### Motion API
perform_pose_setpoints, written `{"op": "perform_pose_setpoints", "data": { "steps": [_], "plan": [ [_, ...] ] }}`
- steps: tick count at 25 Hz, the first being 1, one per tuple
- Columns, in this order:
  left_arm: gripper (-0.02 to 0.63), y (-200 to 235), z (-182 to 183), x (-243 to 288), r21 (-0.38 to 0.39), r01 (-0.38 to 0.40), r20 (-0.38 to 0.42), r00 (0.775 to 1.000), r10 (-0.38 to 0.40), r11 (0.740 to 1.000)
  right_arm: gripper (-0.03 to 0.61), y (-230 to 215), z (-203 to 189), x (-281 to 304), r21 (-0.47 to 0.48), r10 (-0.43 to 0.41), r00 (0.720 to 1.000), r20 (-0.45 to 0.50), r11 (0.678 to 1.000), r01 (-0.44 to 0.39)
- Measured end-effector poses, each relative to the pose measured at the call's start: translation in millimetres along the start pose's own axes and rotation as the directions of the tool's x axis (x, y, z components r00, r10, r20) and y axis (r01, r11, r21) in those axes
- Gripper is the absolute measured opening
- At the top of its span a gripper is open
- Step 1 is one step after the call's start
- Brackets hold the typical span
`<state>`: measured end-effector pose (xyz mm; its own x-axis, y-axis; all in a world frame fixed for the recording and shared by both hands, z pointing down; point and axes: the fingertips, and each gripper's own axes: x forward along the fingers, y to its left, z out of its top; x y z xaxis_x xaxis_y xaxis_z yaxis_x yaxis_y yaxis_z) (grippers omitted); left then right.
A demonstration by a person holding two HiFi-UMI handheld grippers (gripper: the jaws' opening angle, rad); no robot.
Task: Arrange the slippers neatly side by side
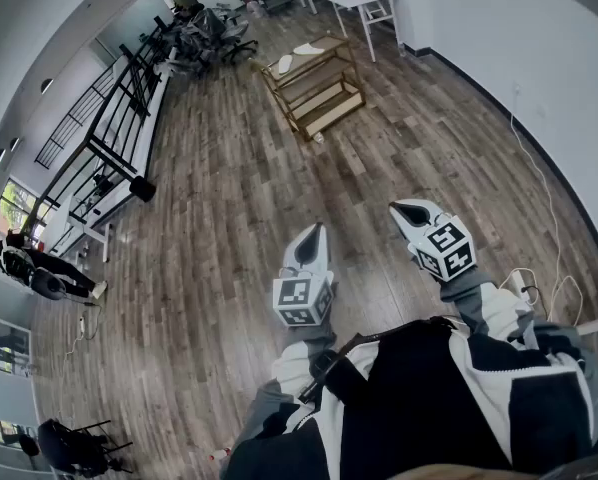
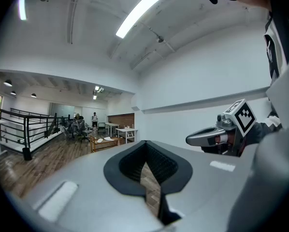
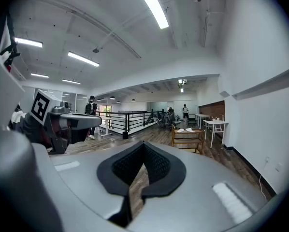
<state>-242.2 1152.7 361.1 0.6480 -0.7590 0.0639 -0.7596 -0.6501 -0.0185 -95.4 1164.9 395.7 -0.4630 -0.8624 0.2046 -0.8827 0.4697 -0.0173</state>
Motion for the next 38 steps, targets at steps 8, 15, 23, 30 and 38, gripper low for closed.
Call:
{"op": "perform_pose_setpoints", "data": {
  "steps": [8,15,23,30,38],
  "plan": [
    [0.008,-0.5,1.8,-0.4,0.003,-0.001,0.004,1.000,0.001,1.000,0.002,-1.1,2.5,-0.5,-0.005,-0.004,1.000,0.007,1.000,0.005],
    [0.006,0.0,0.0,-3.2,0.000,-0.008,0.000,1.000,0.008,1.000,0.005,6.7,0.9,2.1,0.024,0.030,0.999,0.016,0.999,-0.030],
    [0.006,-0.3,0.6,-10.9,0.003,-0.018,-0.008,1.000,0.018,1.000,0.005,7.2,4.8,0.2,0.011,0.037,0.999,0.028,0.999,-0.038],
    [0.006,-3.0,-10.4,-19.1,0.023,-0.039,-0.040,0.998,0.040,0.999,0.005,12.5,-10.1,-1.0,-0.003,0.061,0.998,-0.006,0.998,-0.061],
    [0.008,-6.5,-16.5,1.7,-0.012,-0.041,-0.024,0.999,0.041,0.999,0.005,-2.5,-12.3,6.6,-0.026,0.090,0.996,-0.003,0.996,-0.090]
  ]
}}
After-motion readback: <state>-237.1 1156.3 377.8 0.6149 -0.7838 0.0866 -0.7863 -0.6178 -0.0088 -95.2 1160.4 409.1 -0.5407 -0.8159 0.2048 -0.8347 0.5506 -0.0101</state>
